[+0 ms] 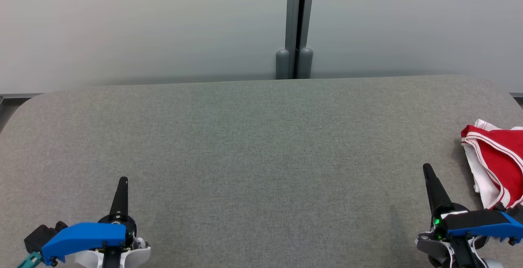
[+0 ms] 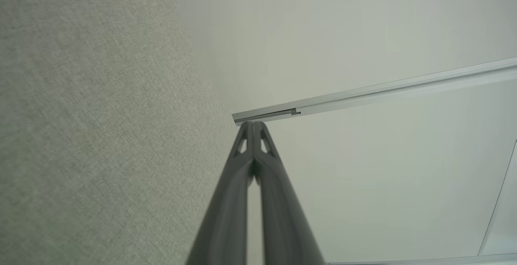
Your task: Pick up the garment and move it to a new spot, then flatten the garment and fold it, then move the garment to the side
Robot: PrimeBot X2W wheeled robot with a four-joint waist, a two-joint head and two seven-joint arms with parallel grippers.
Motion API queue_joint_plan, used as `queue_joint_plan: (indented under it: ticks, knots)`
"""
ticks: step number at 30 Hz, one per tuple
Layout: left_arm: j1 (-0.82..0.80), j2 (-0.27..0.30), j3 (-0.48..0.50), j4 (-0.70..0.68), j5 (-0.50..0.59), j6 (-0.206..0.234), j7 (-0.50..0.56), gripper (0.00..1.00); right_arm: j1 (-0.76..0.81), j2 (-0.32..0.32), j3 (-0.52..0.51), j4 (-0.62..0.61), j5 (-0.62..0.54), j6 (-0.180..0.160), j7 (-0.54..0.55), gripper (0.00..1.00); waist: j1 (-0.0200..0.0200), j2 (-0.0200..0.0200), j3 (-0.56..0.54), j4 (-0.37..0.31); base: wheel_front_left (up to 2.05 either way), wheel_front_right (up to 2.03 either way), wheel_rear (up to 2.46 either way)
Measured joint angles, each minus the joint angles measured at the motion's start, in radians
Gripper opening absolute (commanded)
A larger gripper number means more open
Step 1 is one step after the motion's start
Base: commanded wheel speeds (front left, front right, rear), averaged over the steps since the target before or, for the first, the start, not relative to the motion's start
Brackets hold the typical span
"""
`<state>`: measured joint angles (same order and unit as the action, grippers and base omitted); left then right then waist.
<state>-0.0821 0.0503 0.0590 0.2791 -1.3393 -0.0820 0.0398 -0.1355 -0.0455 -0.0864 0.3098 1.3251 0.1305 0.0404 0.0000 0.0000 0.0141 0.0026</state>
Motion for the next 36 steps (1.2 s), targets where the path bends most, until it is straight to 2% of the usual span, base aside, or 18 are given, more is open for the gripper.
queue_joint_plan:
  ticks: [36]
  knots:
    - [-0.019, 0.000, 0.053, -0.029, -0.253, -0.042, 0.070, 0.00, 0.018, -0.001, -0.025, -0.061, 0.265, 0.000, 0.069, 0.00, 0.0000, 0.0003, -0.010, -0.002, 0.00, 0.00, 0.00]
